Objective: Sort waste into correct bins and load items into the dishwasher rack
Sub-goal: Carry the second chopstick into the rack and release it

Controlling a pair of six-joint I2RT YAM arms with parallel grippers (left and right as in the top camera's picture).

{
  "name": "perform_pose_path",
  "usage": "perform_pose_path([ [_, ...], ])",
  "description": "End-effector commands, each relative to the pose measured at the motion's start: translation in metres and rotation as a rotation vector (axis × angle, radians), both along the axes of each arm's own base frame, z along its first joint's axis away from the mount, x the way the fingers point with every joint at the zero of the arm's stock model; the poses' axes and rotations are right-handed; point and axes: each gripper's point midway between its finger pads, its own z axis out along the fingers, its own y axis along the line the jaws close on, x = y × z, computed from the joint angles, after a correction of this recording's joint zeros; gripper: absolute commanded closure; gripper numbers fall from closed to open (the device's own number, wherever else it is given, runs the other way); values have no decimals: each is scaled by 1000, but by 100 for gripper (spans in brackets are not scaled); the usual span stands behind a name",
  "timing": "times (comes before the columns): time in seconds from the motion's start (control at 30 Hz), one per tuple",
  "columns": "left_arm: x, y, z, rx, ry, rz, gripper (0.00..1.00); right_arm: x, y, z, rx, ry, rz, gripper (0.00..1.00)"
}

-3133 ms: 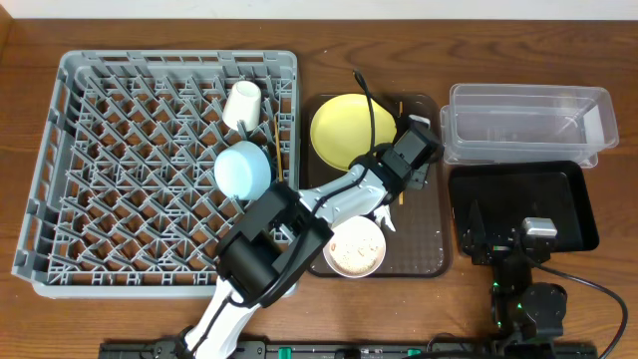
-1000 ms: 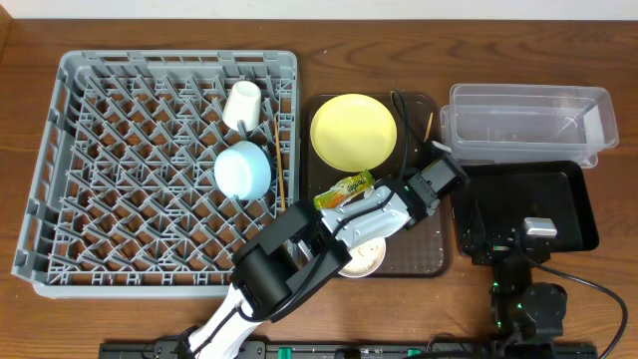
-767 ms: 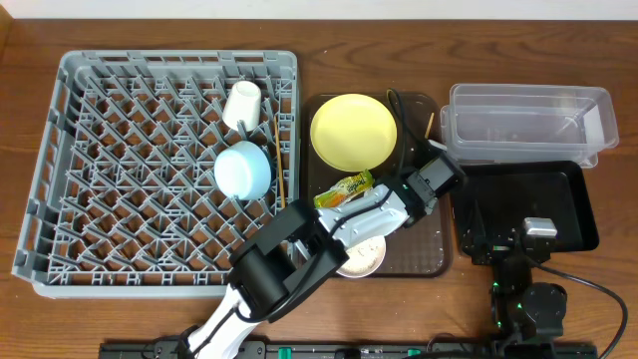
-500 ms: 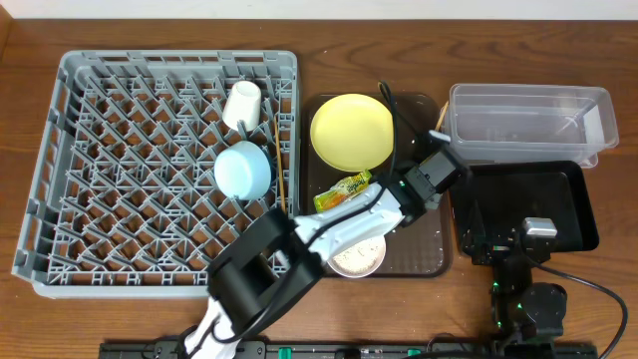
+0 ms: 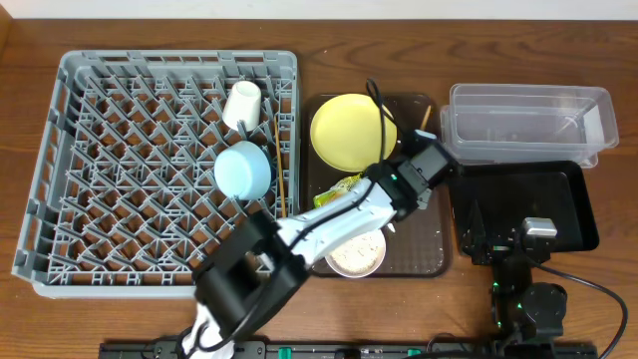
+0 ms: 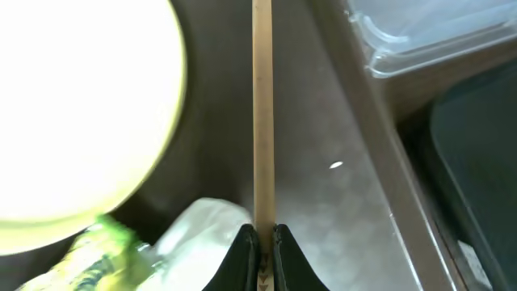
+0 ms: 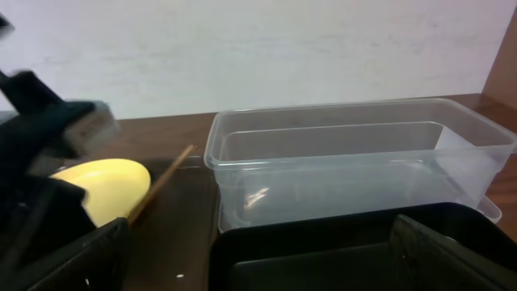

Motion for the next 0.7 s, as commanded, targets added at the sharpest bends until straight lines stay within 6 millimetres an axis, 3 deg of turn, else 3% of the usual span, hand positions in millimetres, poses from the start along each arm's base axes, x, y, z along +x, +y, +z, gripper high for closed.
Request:
perform_pose_path([
  [0.0, 11, 14, 65, -94, -74, 43, 93, 0, -3, -1, 11, 1, -18, 1],
  [0.13, 17, 47, 101, -102, -101, 101, 93, 0, -3, -1, 11, 1, -18, 1],
  [0.23, 24, 91, 112, -27, -112, 188, 92, 0, -3, -1, 11, 2, -18, 1],
  [0.5, 20, 182, 87, 167, 54, 336, 92, 0, -3, -1, 11, 1, -18, 1],
  [0.67, 25, 220, 76, 208, 107, 422, 92, 0, -3, -1, 11, 1, -18, 1],
])
